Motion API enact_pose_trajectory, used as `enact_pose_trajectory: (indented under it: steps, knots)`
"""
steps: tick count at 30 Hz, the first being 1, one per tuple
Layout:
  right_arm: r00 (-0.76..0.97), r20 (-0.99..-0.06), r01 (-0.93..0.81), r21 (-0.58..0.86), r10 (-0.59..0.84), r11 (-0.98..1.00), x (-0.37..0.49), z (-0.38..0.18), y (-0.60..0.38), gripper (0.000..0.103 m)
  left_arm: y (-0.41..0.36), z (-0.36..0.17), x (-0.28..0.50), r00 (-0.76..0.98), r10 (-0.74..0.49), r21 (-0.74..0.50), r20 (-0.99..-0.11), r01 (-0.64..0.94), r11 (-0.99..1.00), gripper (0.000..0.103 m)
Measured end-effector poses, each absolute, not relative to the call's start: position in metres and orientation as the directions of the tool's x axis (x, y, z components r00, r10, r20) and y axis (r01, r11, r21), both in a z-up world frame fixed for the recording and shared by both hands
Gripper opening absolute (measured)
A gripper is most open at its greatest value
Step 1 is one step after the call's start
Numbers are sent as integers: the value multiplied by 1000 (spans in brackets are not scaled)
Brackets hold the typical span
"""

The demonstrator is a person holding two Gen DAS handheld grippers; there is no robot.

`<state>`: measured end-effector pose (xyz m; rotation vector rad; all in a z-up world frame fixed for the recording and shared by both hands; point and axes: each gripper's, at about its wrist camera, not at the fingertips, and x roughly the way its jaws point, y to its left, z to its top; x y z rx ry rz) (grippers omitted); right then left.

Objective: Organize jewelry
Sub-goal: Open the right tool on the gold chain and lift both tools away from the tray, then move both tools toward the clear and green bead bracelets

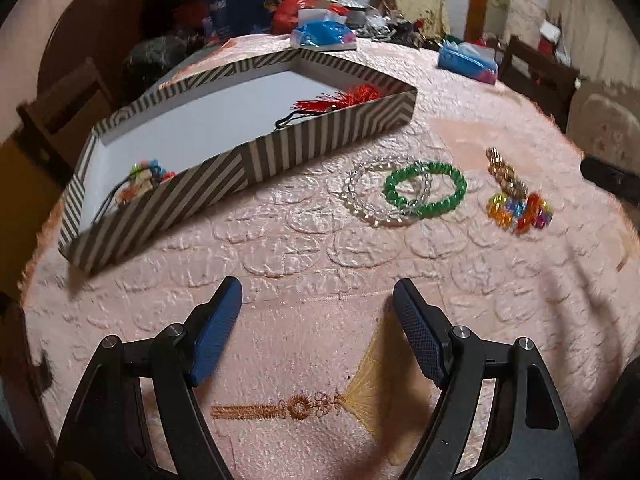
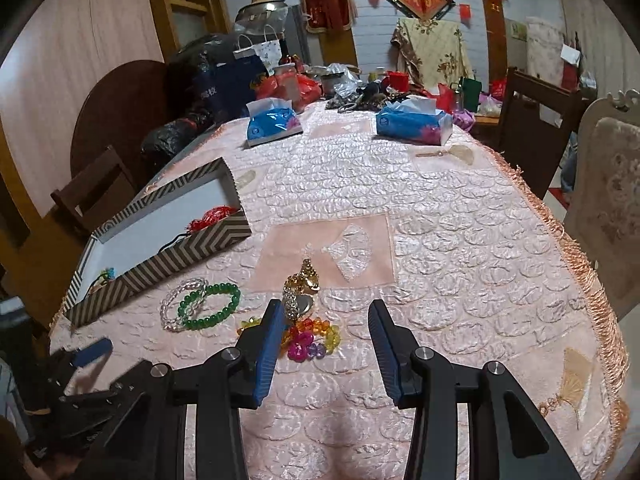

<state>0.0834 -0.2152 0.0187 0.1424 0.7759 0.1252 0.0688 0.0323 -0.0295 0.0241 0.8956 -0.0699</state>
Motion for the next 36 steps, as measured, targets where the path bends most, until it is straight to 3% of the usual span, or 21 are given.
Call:
enact_pose_trajectory:
  steps: [14, 22, 31, 36]
  knots:
    - [698, -701, -55, 150, 146, 987, 85, 16, -211, 42, 36, -33, 69, 603, -47, -18, -796, 54, 998, 91]
    - [694, -706, -53, 149, 144, 987, 85, 14, -211, 42, 35, -33, 70, 600, -47, -20, -799, 52, 998, 93]
    - [660, -743, -21, 132, 113, 991, 93, 6, -212, 42, 15, -16, 85, 623, -155, -44, -767, 190, 981, 92]
    - [646, -755, -15, 133, 111, 991, 94, 2, -213, 42, -3, -13, 114, 597, -227, -77, -770, 266, 961, 78]
